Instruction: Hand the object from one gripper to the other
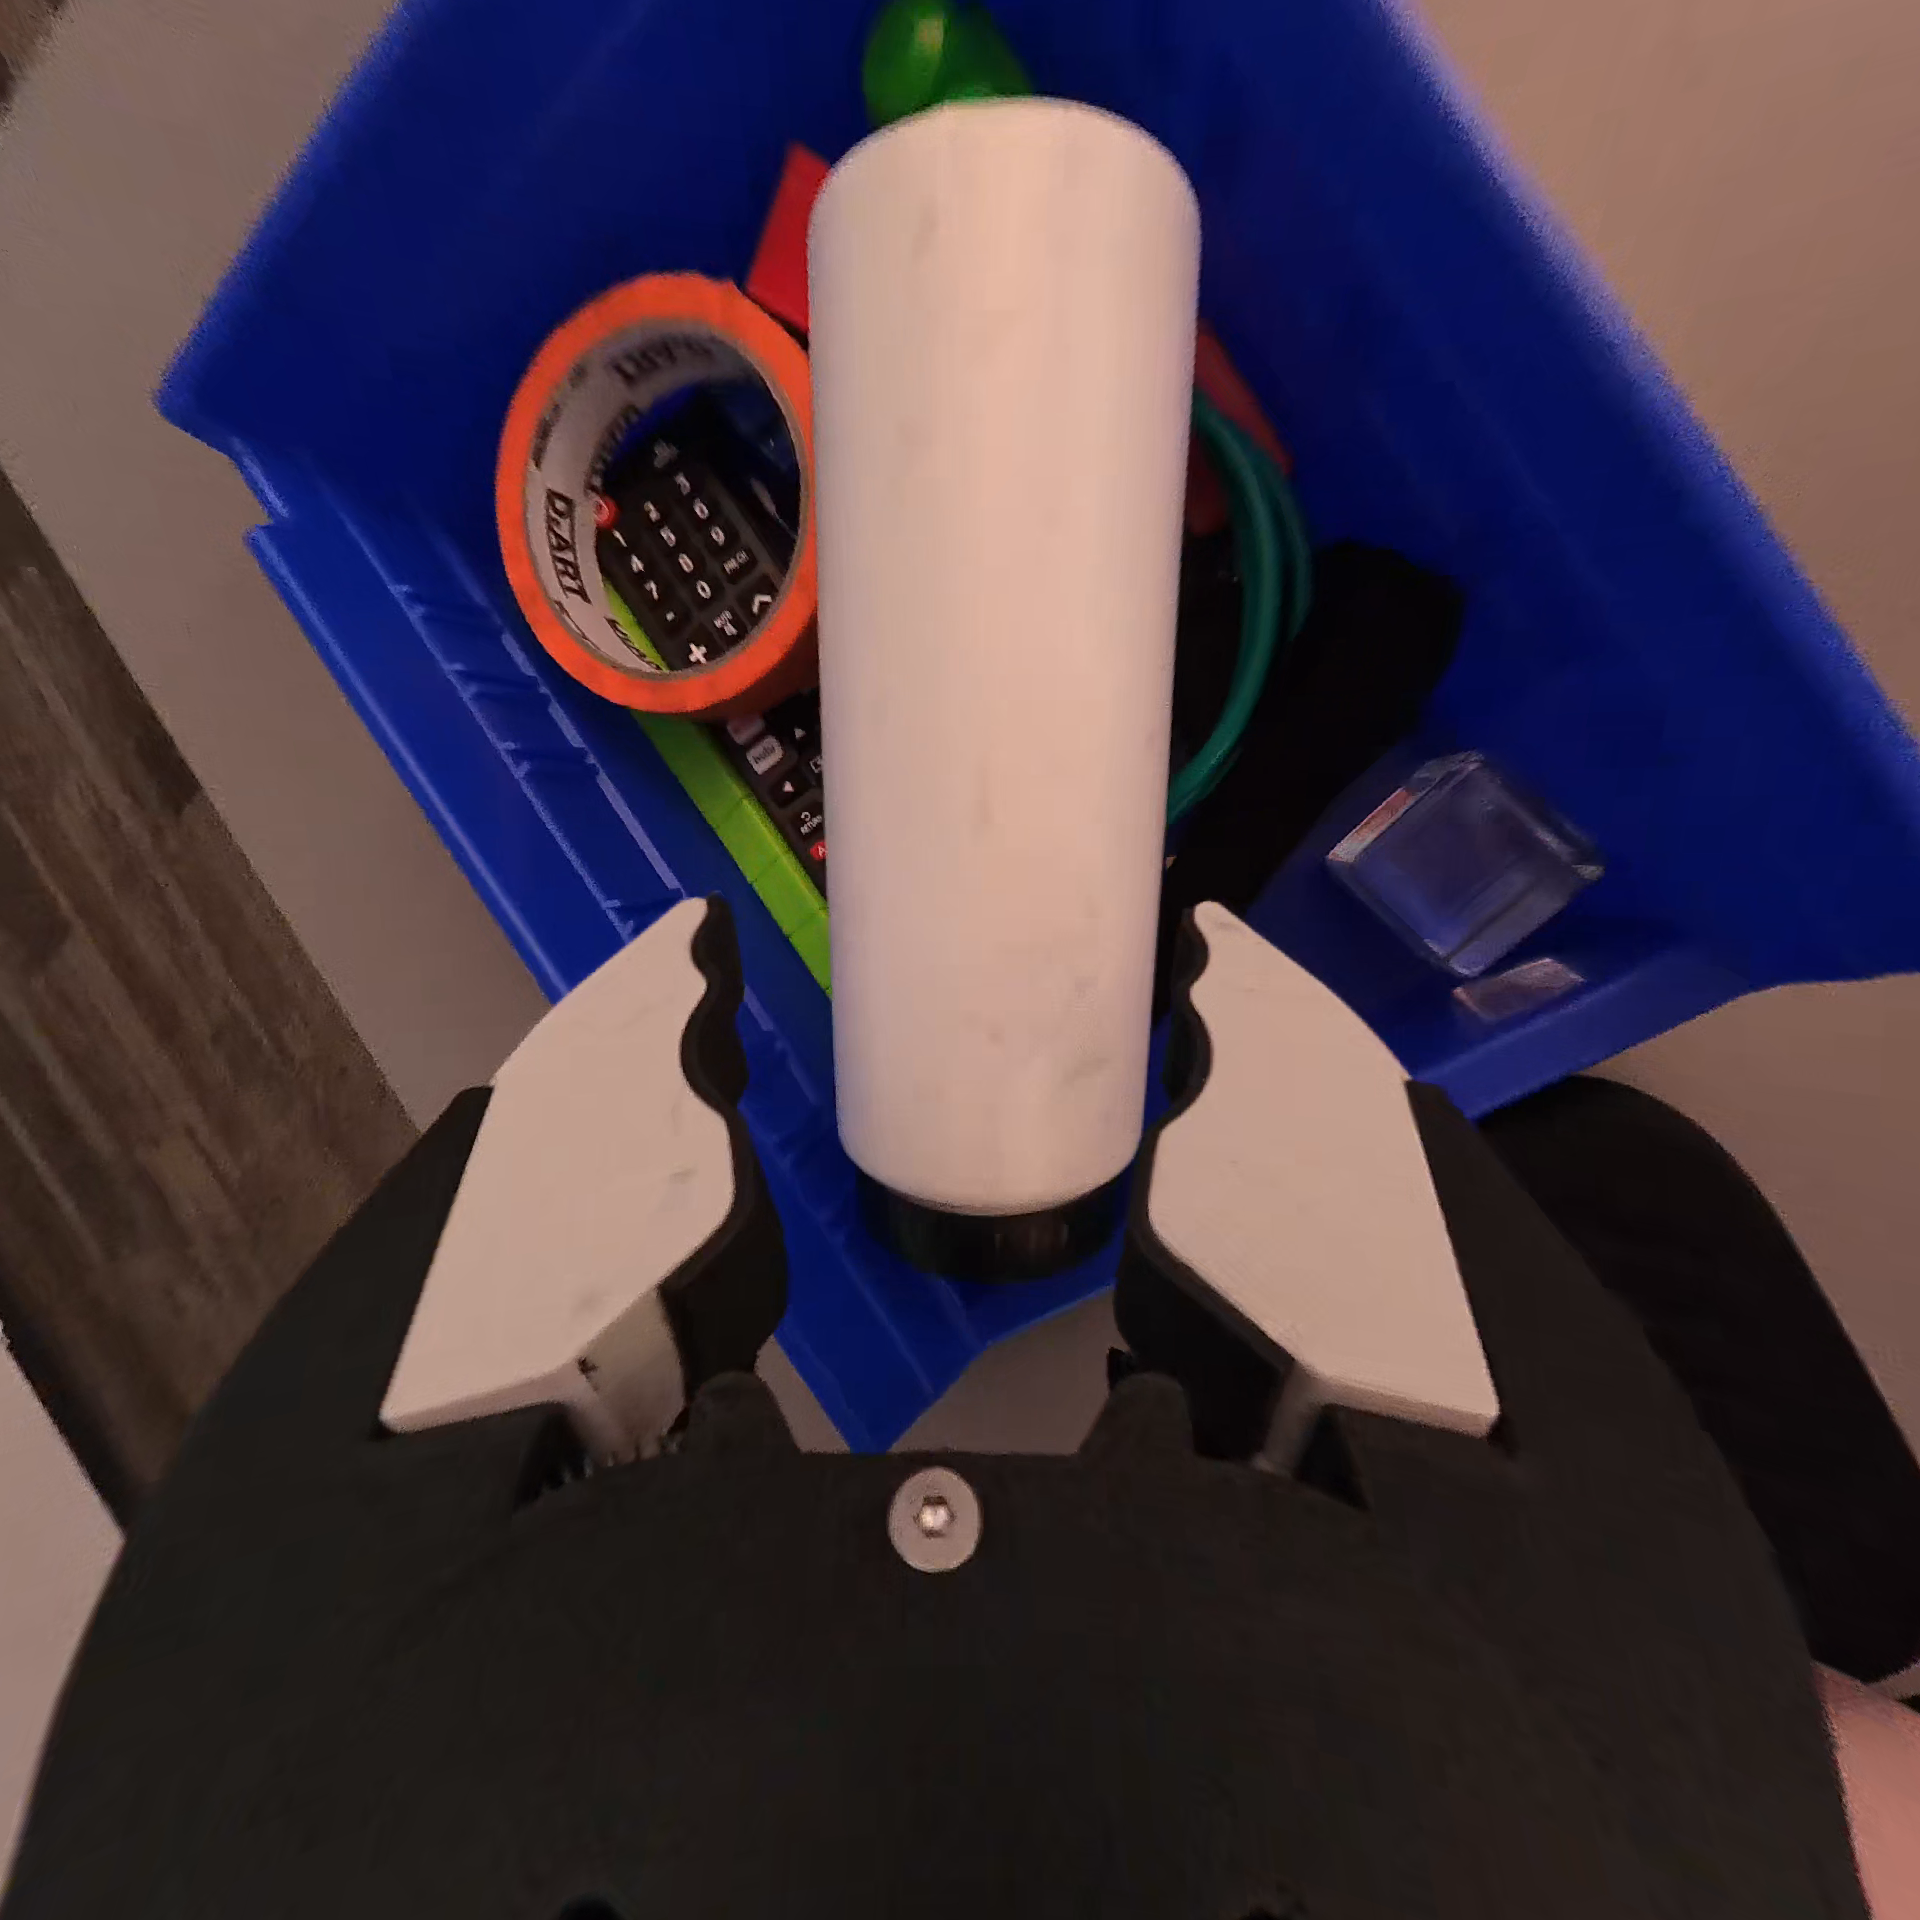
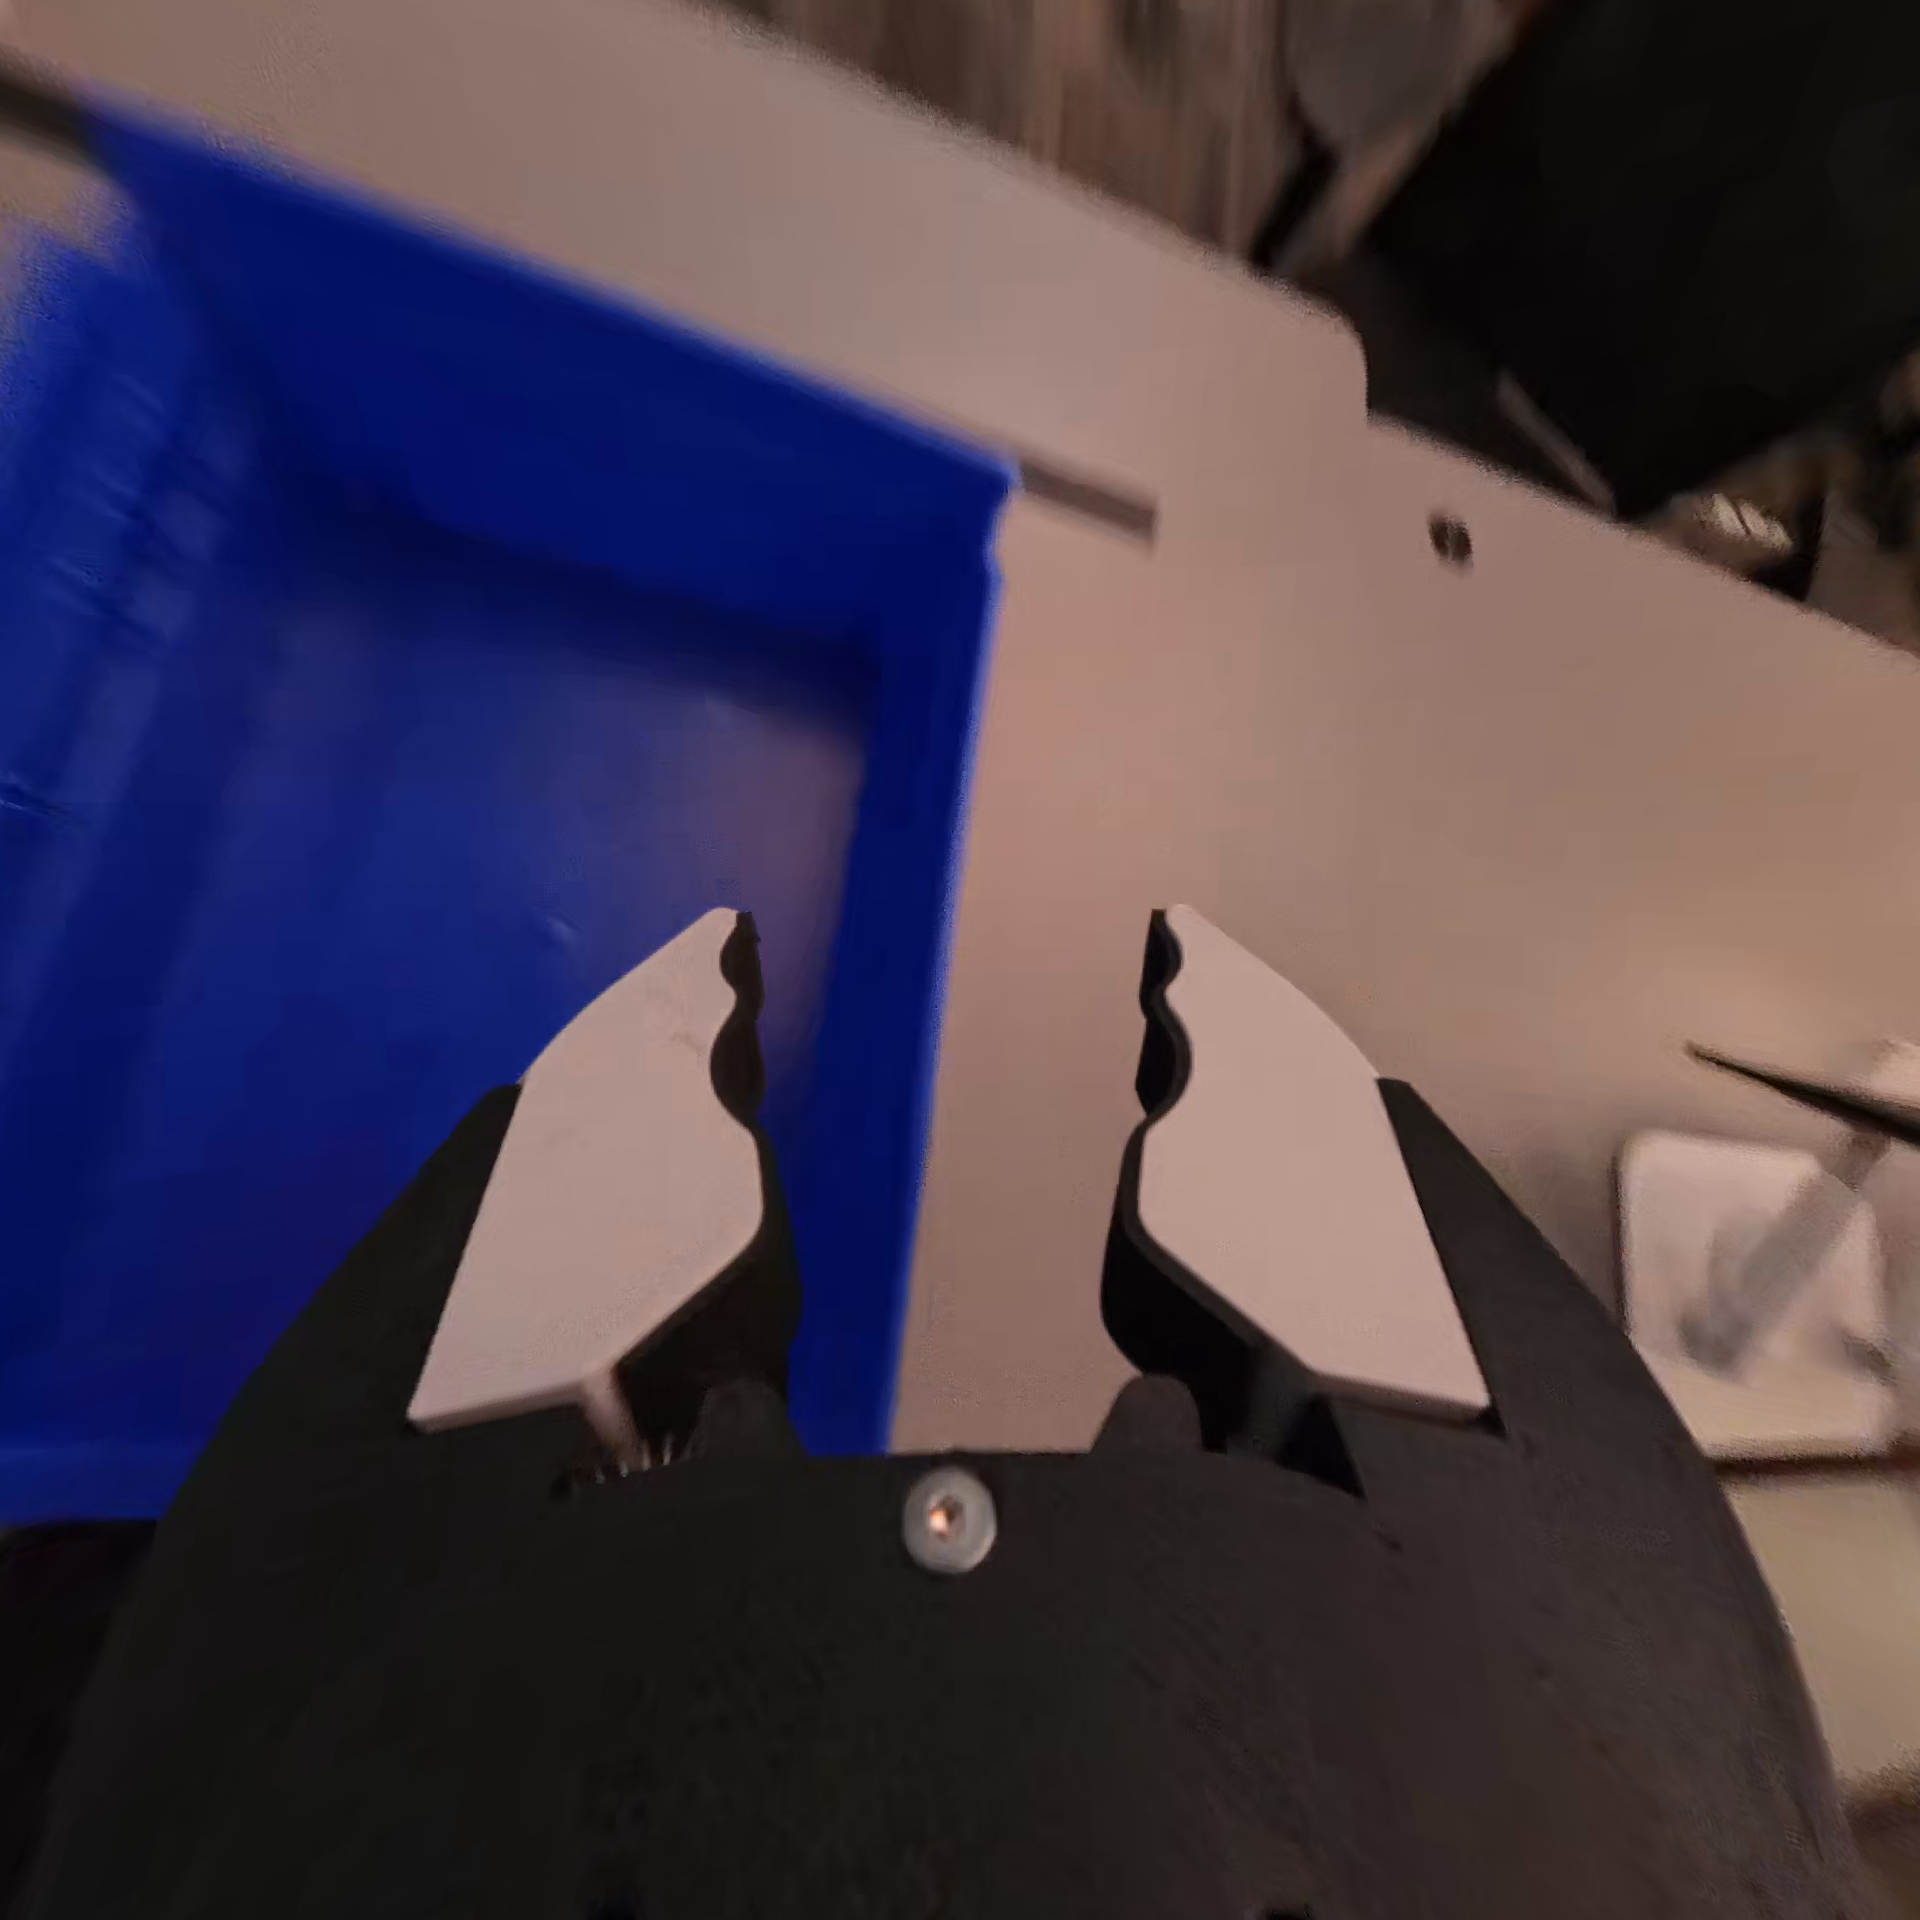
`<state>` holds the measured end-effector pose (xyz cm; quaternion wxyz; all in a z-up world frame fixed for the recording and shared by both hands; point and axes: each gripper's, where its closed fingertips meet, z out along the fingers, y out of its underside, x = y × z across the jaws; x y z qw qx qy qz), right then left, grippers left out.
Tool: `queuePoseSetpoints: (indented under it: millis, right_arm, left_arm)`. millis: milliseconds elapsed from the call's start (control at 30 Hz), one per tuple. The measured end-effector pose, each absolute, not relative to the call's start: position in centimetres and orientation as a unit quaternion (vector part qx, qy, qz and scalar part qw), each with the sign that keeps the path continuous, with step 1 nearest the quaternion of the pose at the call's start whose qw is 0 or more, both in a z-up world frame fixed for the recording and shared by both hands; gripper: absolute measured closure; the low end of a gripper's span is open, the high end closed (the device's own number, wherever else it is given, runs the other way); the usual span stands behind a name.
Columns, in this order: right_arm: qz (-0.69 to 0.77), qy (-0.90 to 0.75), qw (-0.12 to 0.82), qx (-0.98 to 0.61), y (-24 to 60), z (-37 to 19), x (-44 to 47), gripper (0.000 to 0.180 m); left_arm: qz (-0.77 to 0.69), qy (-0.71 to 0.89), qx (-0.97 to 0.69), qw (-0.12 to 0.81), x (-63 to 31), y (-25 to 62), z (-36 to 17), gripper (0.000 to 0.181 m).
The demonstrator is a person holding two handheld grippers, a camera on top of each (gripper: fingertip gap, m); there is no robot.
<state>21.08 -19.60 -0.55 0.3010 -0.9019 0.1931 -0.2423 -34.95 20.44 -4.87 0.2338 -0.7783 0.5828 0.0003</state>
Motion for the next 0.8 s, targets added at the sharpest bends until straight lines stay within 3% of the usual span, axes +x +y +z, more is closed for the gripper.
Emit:
queuePoseSetpoints:
  millis: [67,333,533,600,800]
  right_arm:
    - [-0.237,0.201,0.242,-0.919,-21.1,-3.2,22.0,0.106]
    - [-0.111,0.272,0.164,-0.942,-24.6,-9.0,21.6,0.114]
    - [0.02,0.304,0.194,-0.933,-23.3,-9.6,19.6,0.156]
    - [0.042,0.298,0.197,-0.933,-23.0,-9.6,19.0,0.169]
    - [0.022,0.26,0.141,-0.955,-23.7,-10.6,18.1,0.163]
  left_arm:
    - [0.004,0.584,-0.781,0.222,-34.9,20.7,-5.6,0.099]
    - [0.05,0.594,-0.78,0.188,-35.2,21.4,-7.8,0.09]
    - [0.102,0.596,-0.784,0.14,-35.9,21.7,-9.8,0.085]
    - [0.108,0.606,-0.776,0.135,-35.6,21.6,-10.3,0.095]
    - [0.144,0.605,-0.773,0.122,-35.7,22.1,-11.2,0.089]
